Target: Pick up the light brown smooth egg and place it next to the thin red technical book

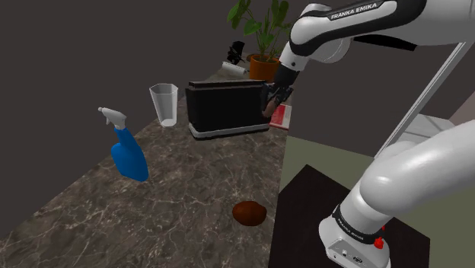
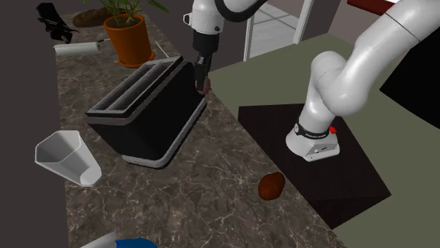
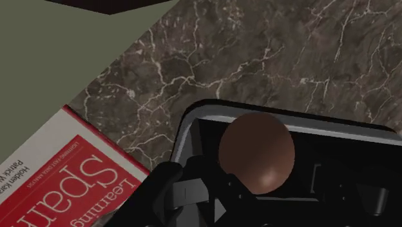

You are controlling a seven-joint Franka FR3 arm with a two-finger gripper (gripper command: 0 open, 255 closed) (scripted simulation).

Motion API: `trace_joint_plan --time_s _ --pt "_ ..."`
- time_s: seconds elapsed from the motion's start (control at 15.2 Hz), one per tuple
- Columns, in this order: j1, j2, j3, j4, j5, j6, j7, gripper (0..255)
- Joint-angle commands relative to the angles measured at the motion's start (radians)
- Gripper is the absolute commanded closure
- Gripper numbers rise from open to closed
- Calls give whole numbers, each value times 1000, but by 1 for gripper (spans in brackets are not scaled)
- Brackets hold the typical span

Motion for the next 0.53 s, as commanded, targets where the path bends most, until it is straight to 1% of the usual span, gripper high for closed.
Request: trace_joint_plan --time_s 0.0,0.07,0.46 --pt "-20 64 -37 43 -6 93 -50 255" --pt "-31 99 -57 76 -4 88 -83 255" --pt "-26 131 -61 22 16 172 -110 255"
